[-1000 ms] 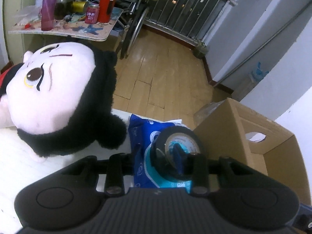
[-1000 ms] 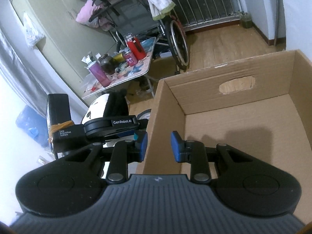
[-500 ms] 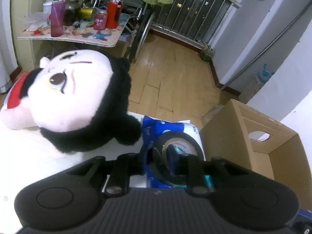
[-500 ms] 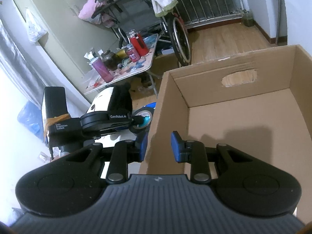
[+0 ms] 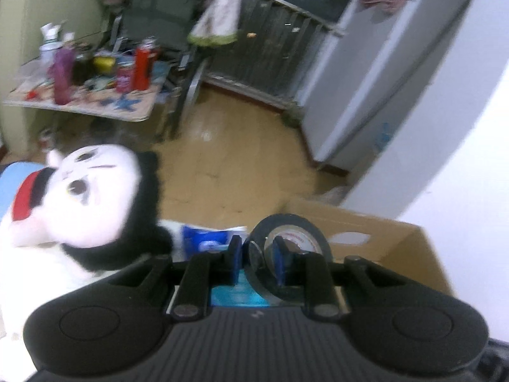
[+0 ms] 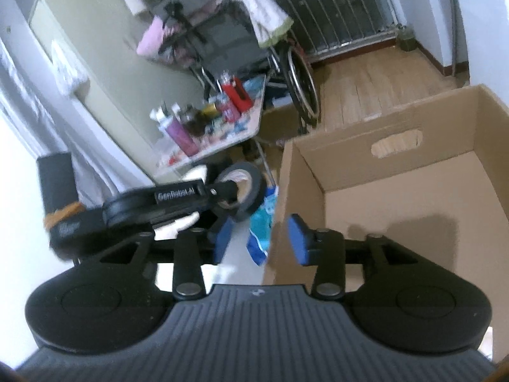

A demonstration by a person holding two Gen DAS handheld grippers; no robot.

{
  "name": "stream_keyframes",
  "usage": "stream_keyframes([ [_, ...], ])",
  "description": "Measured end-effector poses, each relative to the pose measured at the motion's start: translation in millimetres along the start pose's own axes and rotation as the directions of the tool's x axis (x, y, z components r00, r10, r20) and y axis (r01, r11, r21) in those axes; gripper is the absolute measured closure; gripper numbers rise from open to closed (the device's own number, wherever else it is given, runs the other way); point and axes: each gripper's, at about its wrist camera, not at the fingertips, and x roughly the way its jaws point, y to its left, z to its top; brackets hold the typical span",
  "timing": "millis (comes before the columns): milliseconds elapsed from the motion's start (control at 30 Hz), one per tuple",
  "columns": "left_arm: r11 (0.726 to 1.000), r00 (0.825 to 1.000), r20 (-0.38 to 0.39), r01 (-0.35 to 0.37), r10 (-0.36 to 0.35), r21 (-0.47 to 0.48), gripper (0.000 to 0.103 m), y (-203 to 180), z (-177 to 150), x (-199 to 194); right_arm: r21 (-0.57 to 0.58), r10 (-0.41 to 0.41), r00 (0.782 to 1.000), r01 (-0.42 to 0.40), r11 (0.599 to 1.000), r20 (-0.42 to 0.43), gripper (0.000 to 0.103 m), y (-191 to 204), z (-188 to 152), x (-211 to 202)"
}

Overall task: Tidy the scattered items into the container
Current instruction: 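Carry the tape roll over the box with the left gripper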

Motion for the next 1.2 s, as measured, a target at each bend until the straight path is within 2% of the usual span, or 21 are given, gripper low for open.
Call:
stream_keyframes([
  [167, 0.993, 0.995, -0.007, 0.1, -0.1, 0.057, 0.081, -29, -5, -12, 0.016, -0.001, 0.998, 0.0, 1.0, 0.065, 0.061, -1, 7, -18],
  [400, 0.974, 0.976, -0.052, 0.217, -0.213, 0.063, 0.081, -52, -19, -14, 0.038, -0.057, 0.993, 0.053, 0.998, 0.107, 0.064, -17, 4, -33],
  [500, 0.973, 0.976, -0.057, 0.217, -0.213, 0.079, 0.081, -58, -25, -15, 0.019, -0.086, 0.989, 0.085, 0.996, 0.116, 0.08, -23, 0, -39],
  [600, 0.964, 0.963, -0.086, 0.26, -0.255, 0.052, 0.082, -60, -30, -10, -0.001, -0.1, 0.989, 0.101, 0.995, 0.113, 0.085, -30, -4, -46],
  [900, 0.947, 0.937, -0.206, 0.307, -0.283, 0.094, 0.082, -97, -61, 19, -0.115, -0.2, 0.979, 0.202, 0.973, 0.029, 0.088, -61, -18, -72],
  [1033, 0.939, 0.916, -0.279, 0.328, -0.289, 0.107, 0.082, -117, -83, 39, -0.173, -0.274, 0.962, 0.267, 0.948, -0.017, 0.088, -77, -30, -81],
  [1200, 0.932, 0.888, -0.364, 0.343, -0.281, 0.116, 0.083, -135, -107, 62, -0.203, -0.323, 0.942, 0.3, 0.932, -0.087, 0.088, -99, -42, -86],
])
